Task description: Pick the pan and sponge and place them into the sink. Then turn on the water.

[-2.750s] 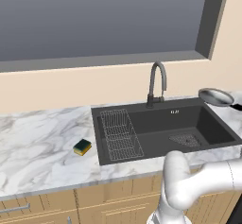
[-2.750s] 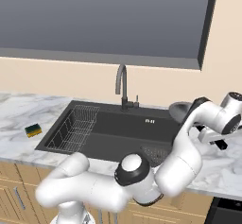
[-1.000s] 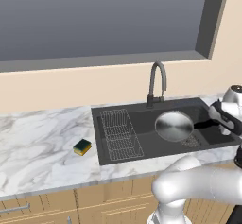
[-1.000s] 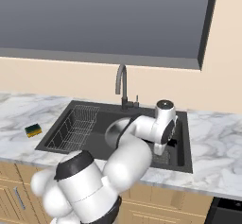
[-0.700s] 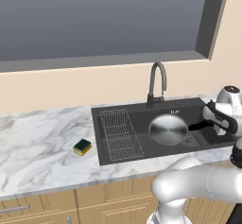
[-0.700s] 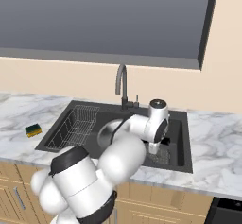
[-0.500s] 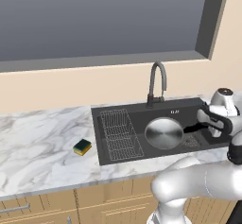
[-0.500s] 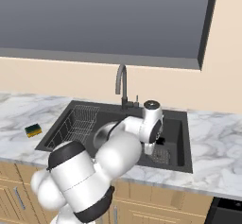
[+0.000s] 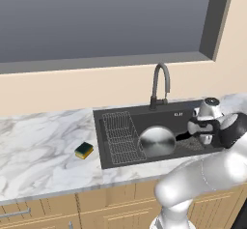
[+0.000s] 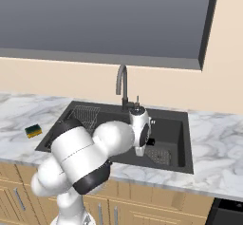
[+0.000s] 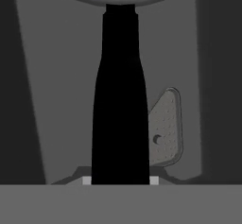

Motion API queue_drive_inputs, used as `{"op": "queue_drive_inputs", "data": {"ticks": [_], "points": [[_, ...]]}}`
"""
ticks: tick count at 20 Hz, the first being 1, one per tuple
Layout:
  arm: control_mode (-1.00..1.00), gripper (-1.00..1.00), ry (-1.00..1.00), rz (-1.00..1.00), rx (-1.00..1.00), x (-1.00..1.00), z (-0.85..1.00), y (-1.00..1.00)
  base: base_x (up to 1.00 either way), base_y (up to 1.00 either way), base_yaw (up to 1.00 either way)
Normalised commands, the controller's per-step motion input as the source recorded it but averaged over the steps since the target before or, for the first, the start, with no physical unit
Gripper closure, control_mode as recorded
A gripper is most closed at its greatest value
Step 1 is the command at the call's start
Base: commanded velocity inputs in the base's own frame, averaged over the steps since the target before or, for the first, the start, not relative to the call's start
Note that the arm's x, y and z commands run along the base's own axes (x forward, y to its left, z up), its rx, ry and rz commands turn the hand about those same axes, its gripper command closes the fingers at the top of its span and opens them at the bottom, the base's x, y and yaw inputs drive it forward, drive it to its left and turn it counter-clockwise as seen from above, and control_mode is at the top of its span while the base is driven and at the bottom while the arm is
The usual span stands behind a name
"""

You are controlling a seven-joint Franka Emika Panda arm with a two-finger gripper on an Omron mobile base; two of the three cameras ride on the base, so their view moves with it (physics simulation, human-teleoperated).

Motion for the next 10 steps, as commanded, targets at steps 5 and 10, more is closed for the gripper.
{"op": "queue_drive_inputs", "data": {"ticks": [5, 10], "points": [[-1.00, 1.00, 0.00, 0.00, -0.05, 0.55, -0.22, 0.12, 0.00, 0.00, 0.00], [-1.00, 1.00, 0.00, 0.00, -0.07, 0.63, -0.24, 0.01, 0.00, 0.00, 0.00]]}}
